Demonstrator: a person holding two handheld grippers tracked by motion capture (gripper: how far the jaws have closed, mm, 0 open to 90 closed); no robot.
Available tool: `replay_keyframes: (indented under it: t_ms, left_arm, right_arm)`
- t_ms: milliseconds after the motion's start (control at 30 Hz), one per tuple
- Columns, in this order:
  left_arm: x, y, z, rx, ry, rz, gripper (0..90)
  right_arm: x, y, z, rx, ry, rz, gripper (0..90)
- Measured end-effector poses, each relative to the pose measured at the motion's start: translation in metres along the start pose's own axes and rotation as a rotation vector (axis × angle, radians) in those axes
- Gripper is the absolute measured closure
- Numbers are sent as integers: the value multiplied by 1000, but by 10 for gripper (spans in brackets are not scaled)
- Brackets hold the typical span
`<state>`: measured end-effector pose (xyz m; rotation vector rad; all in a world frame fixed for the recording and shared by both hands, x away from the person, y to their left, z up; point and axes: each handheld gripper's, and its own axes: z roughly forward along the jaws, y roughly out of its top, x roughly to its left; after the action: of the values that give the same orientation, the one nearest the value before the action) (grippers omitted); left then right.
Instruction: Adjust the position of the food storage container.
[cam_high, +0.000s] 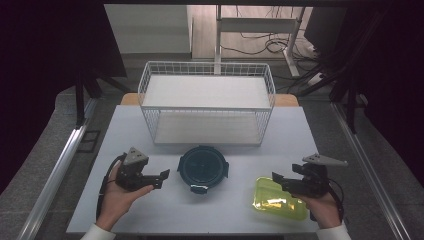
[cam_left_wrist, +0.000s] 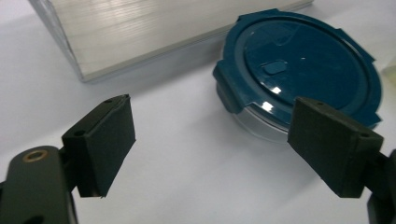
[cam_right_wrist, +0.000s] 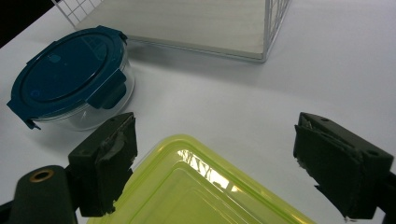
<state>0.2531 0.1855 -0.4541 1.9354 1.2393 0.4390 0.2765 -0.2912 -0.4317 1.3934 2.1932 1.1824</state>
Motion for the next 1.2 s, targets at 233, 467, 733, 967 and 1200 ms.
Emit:
replay_keyframes:
  t_ms: [233,467,733,967,1200]
  left_arm:
    - [1,1,1,-11,1,0,154]
    - [1,2,-1,16,-2,-30,166]
    - [2,4,-3,19,-8,-39,167]
    - [2,5,-3,24,-14,-39,167]
    - [0,7,-4,26,-28,-36,167]
  right_arm:
    - [1,-2,-1,2,-12,-2,155]
    - [2,1,-6,-8,-10,33,185]
    - [6,3,-9,0,-25,43,234]
    - [12,5,-9,19,-30,27,270]
    - [19,8,-7,32,-15,10,311]
